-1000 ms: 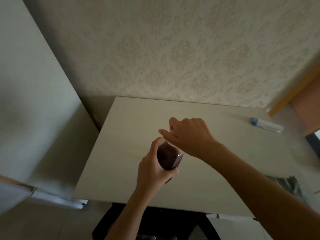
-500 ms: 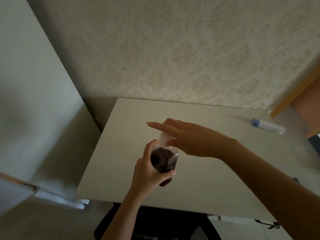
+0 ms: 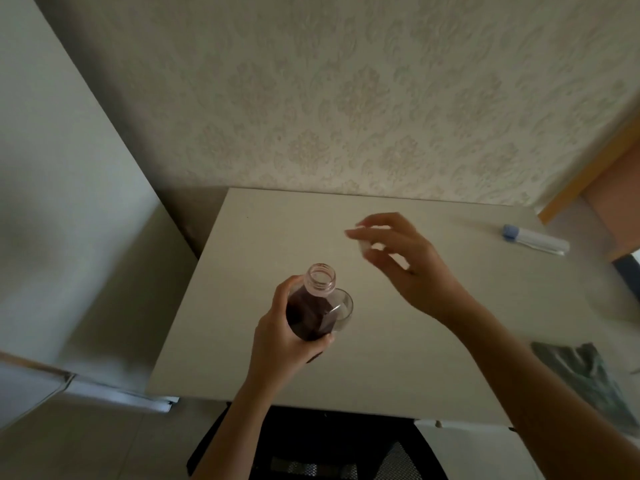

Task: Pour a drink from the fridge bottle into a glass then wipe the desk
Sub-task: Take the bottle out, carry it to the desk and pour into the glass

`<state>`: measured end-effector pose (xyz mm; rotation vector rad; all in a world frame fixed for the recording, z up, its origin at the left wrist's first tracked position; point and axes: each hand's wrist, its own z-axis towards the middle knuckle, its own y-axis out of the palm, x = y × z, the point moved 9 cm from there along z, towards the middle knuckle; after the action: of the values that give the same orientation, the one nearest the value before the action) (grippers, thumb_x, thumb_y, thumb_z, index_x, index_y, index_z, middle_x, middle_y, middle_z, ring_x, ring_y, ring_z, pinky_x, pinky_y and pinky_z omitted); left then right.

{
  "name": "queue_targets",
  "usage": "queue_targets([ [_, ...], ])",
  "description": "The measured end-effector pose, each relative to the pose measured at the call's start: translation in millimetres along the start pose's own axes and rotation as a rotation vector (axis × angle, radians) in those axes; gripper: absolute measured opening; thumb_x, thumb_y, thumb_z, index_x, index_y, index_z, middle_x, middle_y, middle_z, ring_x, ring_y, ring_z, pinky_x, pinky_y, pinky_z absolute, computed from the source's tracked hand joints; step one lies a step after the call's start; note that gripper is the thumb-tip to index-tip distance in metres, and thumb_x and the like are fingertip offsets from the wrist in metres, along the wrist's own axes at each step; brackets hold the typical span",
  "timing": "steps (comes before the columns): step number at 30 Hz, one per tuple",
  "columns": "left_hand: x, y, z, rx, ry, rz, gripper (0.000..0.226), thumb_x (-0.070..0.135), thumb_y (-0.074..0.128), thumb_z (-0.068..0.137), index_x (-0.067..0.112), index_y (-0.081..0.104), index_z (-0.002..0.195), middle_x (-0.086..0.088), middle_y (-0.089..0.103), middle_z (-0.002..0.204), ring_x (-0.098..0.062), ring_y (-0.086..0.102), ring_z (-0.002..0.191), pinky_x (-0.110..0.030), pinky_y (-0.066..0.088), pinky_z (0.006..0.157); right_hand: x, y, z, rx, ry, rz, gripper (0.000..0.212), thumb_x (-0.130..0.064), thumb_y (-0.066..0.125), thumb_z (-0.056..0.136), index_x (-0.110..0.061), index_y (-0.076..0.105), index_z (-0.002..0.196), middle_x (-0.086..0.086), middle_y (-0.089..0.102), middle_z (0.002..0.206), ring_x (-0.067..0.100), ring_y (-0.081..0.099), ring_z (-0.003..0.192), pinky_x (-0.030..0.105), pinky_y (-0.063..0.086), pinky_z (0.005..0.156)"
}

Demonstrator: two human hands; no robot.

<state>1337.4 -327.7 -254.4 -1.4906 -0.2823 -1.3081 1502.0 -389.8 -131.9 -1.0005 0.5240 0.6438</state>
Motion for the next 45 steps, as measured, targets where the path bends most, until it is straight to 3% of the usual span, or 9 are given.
queue_targets([
  [5,-21,6,2,0.008,-0.041,-0.024,0.089,0.04,0.084,0.054,0.048,0.03,0.125,0.022,0.05,0.121,-0.007,0.056,0.109,-0.026,0.053,0.087,104,20,-55,0.24,0.437,0.241,0.02,-0.004,0.07,0.079,-0.021,0.064,0.088,-0.001,0.056,0.103,0.019,0.067,0.082,0.03,0.055,0.073],
  [11,-45,17,2,0.009,-0.11,-0.023,0.086,0.048,0.076,0.05,0.052,0.029,0.122,0.038,0.044,0.115,0.002,0.054,0.101,-0.023,0.052,0.083,183,75,-123,0.226,0.733,0.178,0.03,-0.011,0.079,0.069,-0.035,0.061,0.069,-0.004,0.058,0.093,0.014,0.062,0.086,0.033,0.051,0.079],
  [15,-63,24,-2,-0.003,-0.155,-0.024,0.088,0.043,0.08,0.049,0.054,0.031,0.121,0.038,0.047,0.112,0.004,0.055,0.099,-0.027,0.054,0.082,205,96,-150,0.201,0.727,-0.005,0.032,-0.007,0.08,0.066,-0.032,0.059,0.067,-0.011,0.059,0.082,0.001,0.057,0.083,0.023,0.043,0.074],
  [20,-79,28,-5,-0.002,-0.186,-0.023,0.093,0.036,0.085,0.048,0.051,0.031,0.122,0.022,0.056,0.114,-0.006,0.059,0.102,-0.031,0.055,0.083,229,112,-172,0.152,0.795,-0.124,0.021,-0.01,0.079,0.067,-0.02,0.063,0.076,-0.005,0.064,0.086,0.016,0.059,0.087,0.024,0.038,0.076],
  [25,-87,30,-1,0.003,-0.205,-0.026,0.097,0.025,0.091,0.049,0.041,0.036,0.126,0.012,0.059,0.115,-0.01,0.061,0.101,-0.03,0.054,0.082,247,122,-189,0.079,0.918,-0.192,0.037,-0.017,0.079,0.065,-0.019,0.061,0.097,-0.001,0.063,0.101,0.021,0.051,0.101,0.032,0.038,0.079],
  [30,-88,30,2,0.02,-0.216,-0.035,0.096,0.023,0.091,0.048,0.044,0.035,0.124,0.028,0.052,0.111,-0.005,0.058,0.099,-0.019,0.05,0.081,247,122,-188,0.033,0.948,-0.241,0.045,-0.017,0.079,0.065,-0.021,0.058,0.104,-0.002,0.061,0.106,0.022,0.05,0.105,0.036,0.039,0.085],
  [34,-88,32,2,0.016,-0.215,-0.029,0.096,0.023,0.091,0.048,0.042,0.036,0.124,0.014,0.058,0.112,-0.009,0.061,0.098,-0.018,0.05,0.079,245,127,-186,-0.065,0.955,-0.248,0.066,-0.023,0.079,0.062,-0.022,0.05,0.121,0.002,0.046,0.126,0.025,0.043,0.118,0.036,0.033,0.093],
  [39,-87,32,-1,-0.007,-0.183,-0.018,0.096,0.024,0.09,0.049,0.047,0.032,0.122,0.009,0.059,0.116,-0.012,0.061,0.102,-0.023,0.054,0.08,218,132,-141,-0.174,0.668,-0.425,0.096,-0.047,0.072,0.065,-0.027,0.019,0.143,0.004,0.021,0.151,0.022,0.022,0.137,0.047,0.02,0.113],
  [45,-94,32,-5,-0.007,-0.211,-0.015,0.094,0.025,0.09,0.05,0.048,0.032,0.12,0.016,0.056,0.114,-0.005,0.057,0.102,-0.011,0.048,0.079,211,163,-106,-0.259,0.605,-0.382,0.097,-0.053,0.071,0.068,-0.028,0.016,0.144,-0.002,0.027,0.15,0.02,0.029,0.136,0.046,0.021,0.114],
])
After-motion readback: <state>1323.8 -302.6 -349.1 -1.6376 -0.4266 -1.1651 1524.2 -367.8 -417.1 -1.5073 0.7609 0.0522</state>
